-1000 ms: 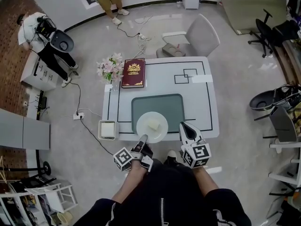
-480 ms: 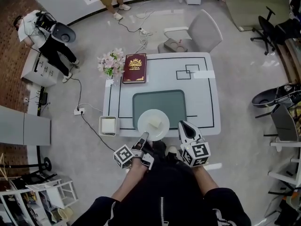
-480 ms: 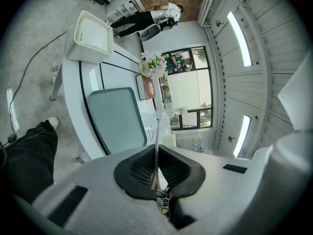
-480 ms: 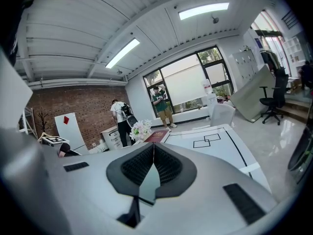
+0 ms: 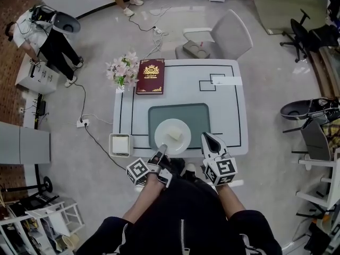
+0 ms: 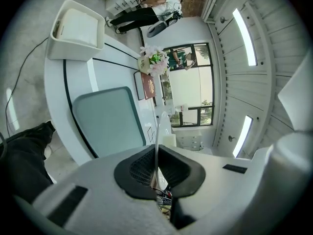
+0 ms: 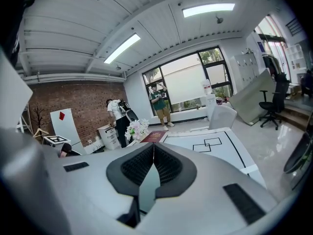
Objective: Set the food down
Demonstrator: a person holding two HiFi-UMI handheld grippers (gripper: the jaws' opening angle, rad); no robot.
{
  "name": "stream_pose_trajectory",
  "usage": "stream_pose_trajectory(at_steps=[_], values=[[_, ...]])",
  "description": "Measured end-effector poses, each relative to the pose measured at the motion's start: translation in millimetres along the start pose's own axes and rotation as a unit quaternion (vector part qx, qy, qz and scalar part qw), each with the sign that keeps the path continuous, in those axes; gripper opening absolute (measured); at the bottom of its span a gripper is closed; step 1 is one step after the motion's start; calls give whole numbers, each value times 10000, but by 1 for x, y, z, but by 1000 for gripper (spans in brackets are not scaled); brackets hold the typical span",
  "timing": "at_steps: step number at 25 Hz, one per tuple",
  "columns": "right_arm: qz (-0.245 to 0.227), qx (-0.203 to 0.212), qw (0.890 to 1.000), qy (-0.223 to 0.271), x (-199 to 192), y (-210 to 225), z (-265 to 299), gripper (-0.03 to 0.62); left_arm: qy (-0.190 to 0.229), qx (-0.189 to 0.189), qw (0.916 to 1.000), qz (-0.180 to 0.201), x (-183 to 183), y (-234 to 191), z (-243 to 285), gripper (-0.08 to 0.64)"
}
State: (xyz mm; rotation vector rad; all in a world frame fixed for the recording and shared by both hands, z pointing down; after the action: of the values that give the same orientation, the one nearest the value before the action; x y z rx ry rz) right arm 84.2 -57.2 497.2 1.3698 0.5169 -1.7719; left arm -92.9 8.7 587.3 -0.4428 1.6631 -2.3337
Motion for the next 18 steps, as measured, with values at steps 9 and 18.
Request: stream_pose_trajectory(at_steps=[9,18], values=[[-11,-180,9997,-135,7,-1,38,9,-334,46,9994,3,37,-3,36,14],[-99,-505,9983,-266,20,0,64,9,-752,141,9969,162,69,-6,64,14]])
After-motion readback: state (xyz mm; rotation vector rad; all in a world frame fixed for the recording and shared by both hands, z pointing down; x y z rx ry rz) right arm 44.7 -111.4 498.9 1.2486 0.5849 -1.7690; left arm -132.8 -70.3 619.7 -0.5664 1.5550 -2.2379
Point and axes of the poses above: the fingertips, and each gripper's own axes: z forward along the fingers, y to its right, x out of its top, the point moved 2 cm from there along -z, backward along the fingers, and after that the axes turned 6 degrees about -z, right-handed, at the moved point
